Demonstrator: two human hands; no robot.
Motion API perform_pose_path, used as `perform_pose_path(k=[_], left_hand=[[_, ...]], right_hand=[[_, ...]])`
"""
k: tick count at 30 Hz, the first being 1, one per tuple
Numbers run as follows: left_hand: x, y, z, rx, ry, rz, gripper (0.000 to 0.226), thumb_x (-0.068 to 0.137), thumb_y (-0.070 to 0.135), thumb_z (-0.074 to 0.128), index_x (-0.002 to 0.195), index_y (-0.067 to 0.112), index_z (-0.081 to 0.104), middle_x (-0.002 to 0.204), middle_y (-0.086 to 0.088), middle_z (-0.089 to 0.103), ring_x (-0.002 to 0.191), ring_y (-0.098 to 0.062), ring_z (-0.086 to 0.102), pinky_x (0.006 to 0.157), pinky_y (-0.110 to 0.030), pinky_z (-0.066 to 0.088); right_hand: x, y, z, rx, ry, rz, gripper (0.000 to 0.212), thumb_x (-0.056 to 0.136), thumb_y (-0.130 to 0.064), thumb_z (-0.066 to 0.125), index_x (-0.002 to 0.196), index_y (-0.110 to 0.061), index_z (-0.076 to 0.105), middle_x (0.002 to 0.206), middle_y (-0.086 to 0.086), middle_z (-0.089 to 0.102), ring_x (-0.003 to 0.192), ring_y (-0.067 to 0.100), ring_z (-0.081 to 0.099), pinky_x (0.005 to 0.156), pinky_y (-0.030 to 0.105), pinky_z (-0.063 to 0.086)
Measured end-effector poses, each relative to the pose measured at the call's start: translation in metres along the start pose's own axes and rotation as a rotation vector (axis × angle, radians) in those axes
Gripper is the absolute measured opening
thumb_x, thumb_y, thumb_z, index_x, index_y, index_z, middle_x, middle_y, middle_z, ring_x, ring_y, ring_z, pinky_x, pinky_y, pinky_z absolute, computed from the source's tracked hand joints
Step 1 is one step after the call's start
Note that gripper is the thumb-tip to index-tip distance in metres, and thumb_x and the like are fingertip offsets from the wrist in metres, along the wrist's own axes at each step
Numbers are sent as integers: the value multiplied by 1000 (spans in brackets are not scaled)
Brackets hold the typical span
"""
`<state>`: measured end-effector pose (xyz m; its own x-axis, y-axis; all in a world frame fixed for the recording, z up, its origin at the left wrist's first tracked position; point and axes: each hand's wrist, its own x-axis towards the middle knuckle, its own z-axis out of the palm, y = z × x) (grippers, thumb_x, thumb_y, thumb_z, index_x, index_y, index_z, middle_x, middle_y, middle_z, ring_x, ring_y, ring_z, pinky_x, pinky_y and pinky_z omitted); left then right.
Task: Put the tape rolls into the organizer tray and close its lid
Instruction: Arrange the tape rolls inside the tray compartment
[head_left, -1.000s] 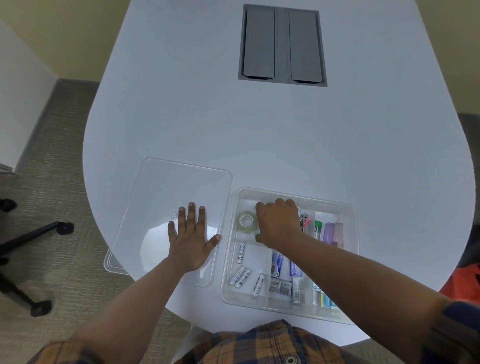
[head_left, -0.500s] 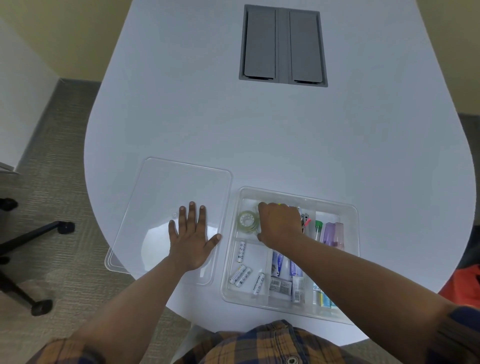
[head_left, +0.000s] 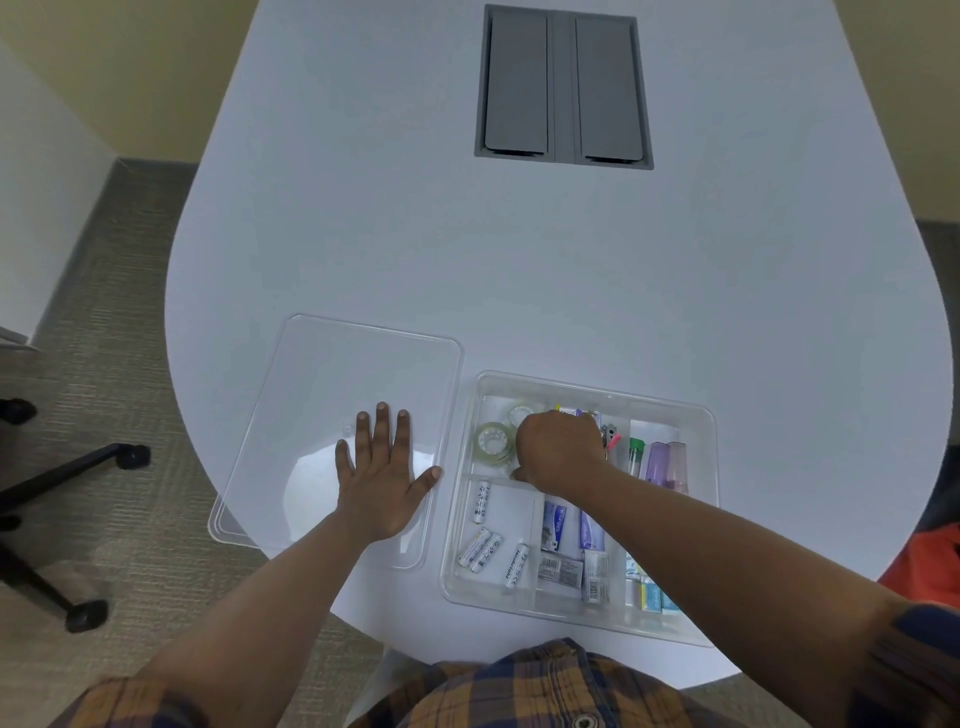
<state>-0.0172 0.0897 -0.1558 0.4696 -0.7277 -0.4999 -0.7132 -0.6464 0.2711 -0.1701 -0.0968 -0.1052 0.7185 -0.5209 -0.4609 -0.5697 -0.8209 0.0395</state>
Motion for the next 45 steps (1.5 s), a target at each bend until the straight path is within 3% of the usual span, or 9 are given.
perform_pose_path(k=[6, 11, 14, 16, 18, 22, 30, 37, 45], left_hand=[[-1, 1, -1, 4, 5, 2, 89, 75, 78, -1, 138, 26, -35, 146, 4, -42, 133, -18, -40, 113, -53, -13], [0, 1, 0, -3, 0, 0, 87, 81, 78, 7, 139, 27, -33, 145, 4, -43, 133, -18, -41, 113, -53, -13], [1, 0, 0, -16, -3, 6, 85, 85, 74, 14, 139, 29, -33, 145, 5, -43, 132, -18, -43, 112, -53, -15], [1, -1, 0, -15, -2, 7, 85, 86, 73, 16, 139, 29, -33, 145, 5, -44, 132, -18, -44, 112, -53, -15], [1, -1, 0, -10, -4, 6, 85, 86, 73, 16, 139, 29, -34, 146, 5, -44, 132, -19, -43, 112, -53, -15], [0, 0, 0, -7, -4, 4, 85, 85, 74, 13, 139, 29, -34, 146, 4, -43, 133, -19, -42, 112, -53, -15], [2, -2, 2, -6, 7, 4, 86, 79, 77, 5, 138, 29, -35, 145, 5, -44, 131, -18, -45, 112, -52, -15], [1, -2, 2, -7, 10, 8, 86, 79, 77, 5, 139, 30, -34, 146, 5, -43, 133, -18, -43, 112, -52, -15], [0, 1, 0, -7, 26, 7, 85, 84, 75, 11, 141, 27, -31, 147, 4, -41, 133, -18, -41, 112, -53, -14]], right_hand=[[2, 1, -6, 44, -71, -26, 23, 77, -37, 67, 81, -20, 51, 91, 4, 66, 91, 26, 63, 91, 44, 36], [-3, 5, -13, 6, -66, -79, 13, 79, -35, 62, 81, -22, 60, 85, 2, 64, 85, 25, 62, 79, 38, 31], [-6, 4, -16, -18, -41, -70, 6, 80, -20, 61, 81, -20, 56, 89, 4, 64, 84, 27, 63, 76, 37, 34], [-6, 3, -19, -45, 12, -25, 18, 76, -6, 61, 73, -19, 49, 88, 4, 63, 81, 28, 63, 70, 34, 35], [-5, 3, -22, -59, 79, -33, 18, 73, -1, 60, 76, -18, 55, 88, 4, 61, 82, 28, 61, 64, 33, 33], [-1, 0, -20, -91, 126, -130, 18, 78, -15, 65, 94, -22, 66, 95, 1, 61, 90, 25, 56, 68, 33, 30], [-8, -7, -20, -117, 152, -113, 9, 69, -12, 65, 73, -18, 60, 80, 2, 57, 83, 26, 50, 75, 38, 33], [-11, -9, -17, -52, 152, -108, 25, 68, -3, 56, 85, -18, 66, 90, 3, 55, 91, 28, 48, 80, 40, 32], [-8, -13, -23, -114, 122, -53, 15, 64, -13, 64, 78, -17, 62, 85, 2, 56, 88, 26, 49, 77, 40, 32]])
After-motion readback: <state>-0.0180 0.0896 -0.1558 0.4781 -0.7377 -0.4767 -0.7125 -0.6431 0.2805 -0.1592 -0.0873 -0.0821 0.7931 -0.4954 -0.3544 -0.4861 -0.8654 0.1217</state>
